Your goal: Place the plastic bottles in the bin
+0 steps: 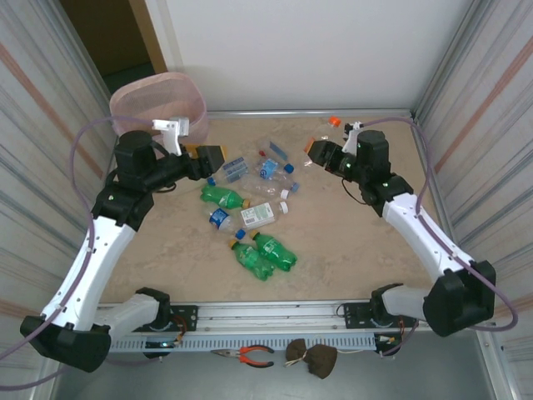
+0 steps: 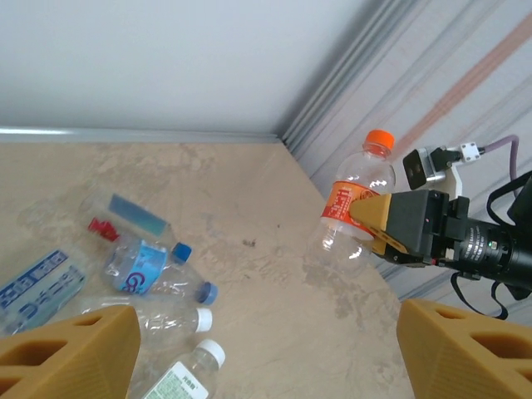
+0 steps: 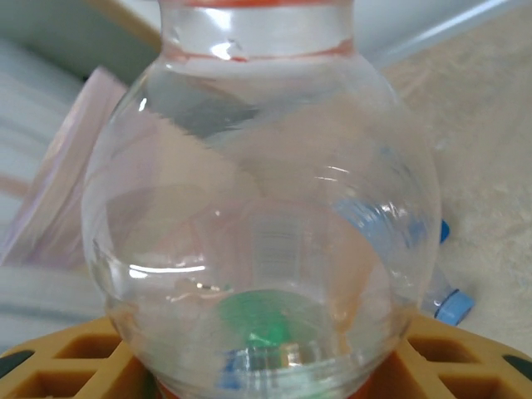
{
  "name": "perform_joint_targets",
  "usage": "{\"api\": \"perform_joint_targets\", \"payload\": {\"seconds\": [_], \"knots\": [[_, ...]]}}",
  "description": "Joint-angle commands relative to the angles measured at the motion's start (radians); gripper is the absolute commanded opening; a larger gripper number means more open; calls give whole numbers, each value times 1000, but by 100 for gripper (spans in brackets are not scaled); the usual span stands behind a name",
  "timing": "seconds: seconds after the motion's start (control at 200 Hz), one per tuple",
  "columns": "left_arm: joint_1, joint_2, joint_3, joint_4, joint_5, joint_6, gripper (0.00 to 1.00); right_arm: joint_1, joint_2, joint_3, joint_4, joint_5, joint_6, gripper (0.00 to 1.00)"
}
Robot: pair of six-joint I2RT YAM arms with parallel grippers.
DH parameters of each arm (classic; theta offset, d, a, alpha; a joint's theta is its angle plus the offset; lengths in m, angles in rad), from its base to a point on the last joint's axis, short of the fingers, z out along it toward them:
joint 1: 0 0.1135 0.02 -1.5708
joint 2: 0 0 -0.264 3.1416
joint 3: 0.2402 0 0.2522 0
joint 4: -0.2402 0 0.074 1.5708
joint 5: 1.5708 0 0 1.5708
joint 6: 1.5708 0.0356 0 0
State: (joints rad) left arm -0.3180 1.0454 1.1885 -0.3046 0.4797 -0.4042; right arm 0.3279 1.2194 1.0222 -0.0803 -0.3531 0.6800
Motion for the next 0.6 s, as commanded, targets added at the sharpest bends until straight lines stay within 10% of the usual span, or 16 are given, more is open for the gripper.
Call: {"api": "perform_joint_targets", "payload": {"seconds": [0.0,0.596], "knots": [[-12,-7,-4,88,46,53,82,12,-71,-19,-44,-143,-237,56],[-126,57,4,364,399,137,80,114,-354,-30,-150,-313,-584,55]]}}
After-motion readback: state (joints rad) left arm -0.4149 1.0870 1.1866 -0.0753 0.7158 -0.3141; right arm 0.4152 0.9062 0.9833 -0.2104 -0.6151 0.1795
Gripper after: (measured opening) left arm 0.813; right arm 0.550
